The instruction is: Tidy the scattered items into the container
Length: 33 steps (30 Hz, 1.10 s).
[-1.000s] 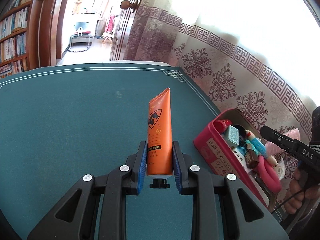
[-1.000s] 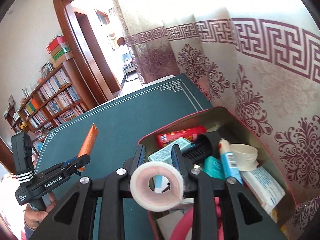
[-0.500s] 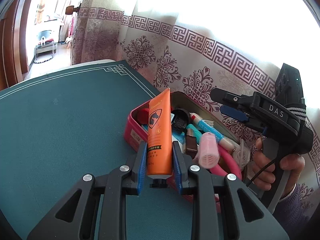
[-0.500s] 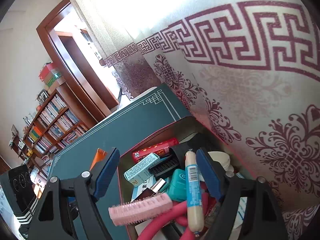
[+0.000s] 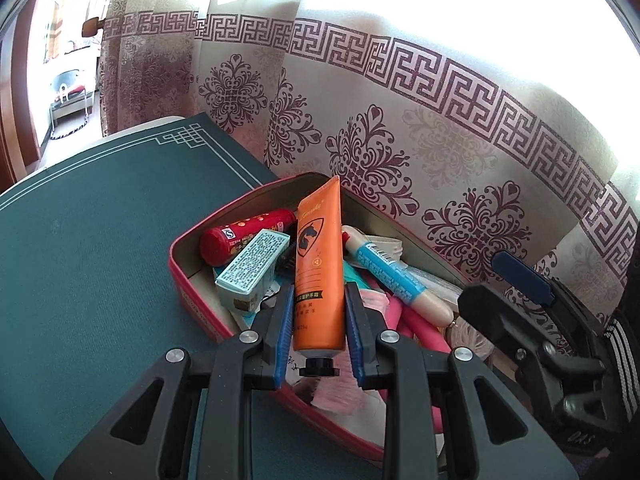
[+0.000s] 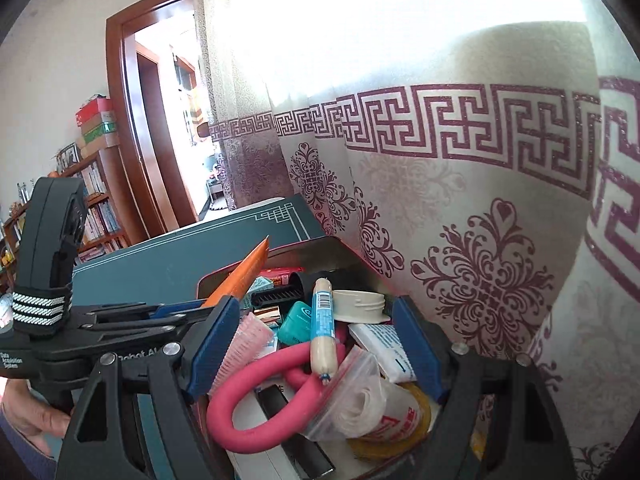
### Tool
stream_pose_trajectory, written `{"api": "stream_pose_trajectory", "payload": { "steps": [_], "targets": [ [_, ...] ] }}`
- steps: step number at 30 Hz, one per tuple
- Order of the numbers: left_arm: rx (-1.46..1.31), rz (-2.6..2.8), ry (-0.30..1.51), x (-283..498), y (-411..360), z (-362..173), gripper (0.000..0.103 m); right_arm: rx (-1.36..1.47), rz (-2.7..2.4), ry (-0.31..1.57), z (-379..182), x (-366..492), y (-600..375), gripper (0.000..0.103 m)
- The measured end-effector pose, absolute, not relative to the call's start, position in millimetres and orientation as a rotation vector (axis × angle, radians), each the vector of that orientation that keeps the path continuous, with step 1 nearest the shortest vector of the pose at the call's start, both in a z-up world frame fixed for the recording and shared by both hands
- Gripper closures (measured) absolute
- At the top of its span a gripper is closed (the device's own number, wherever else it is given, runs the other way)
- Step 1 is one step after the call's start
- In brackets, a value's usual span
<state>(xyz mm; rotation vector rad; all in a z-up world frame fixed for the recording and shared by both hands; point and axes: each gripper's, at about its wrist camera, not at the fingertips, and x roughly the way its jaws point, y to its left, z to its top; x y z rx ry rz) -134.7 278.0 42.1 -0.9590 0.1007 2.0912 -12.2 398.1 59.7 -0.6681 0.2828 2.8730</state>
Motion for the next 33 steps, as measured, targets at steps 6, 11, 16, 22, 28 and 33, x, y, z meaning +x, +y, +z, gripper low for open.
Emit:
{"api": "stream_pose_trajectory", "payload": {
  "steps": [6, 11, 16, 22, 28, 33],
  "targets": [
    [-0.942, 2.161, 0.131, -140.9, 288.4, 46.1, 0.034, -0.66, 2.863, 0.333, 52.8, 6.2, 403.6, 0.017],
    [-0.928, 2.271, 0.137, -133.3, 272.3, 50.5, 0.034, -0.618, 2.84, 0.42, 48.2, 31.3, 408.8, 0.001],
    [-0.808, 2.439, 0.274, -99.8, 256.0, 58.7, 0.03, -0.64, 2.812, 0.448, 44.6, 51.1, 406.0, 0.001],
    [-0.658, 2.546, 0.424, -51.6, 247.9, 71.9, 0.016, -0.708, 2.777, 0.394, 42.7, 64.0, 394.8, 0.001],
    [-0.703, 2.521, 0.316, -29.2, 229.8, 81.4, 0.016, -0.727, 2.74, 0.287, 45.4, 78.2, 381.5, 0.001],
    [-0.661, 2.609, 0.321, -9.4, 215.5, 87.2, 0.012, -0.743, 2.736, 0.266, 47.2, 87.3, 374.3, 0.001]
  ]
}}
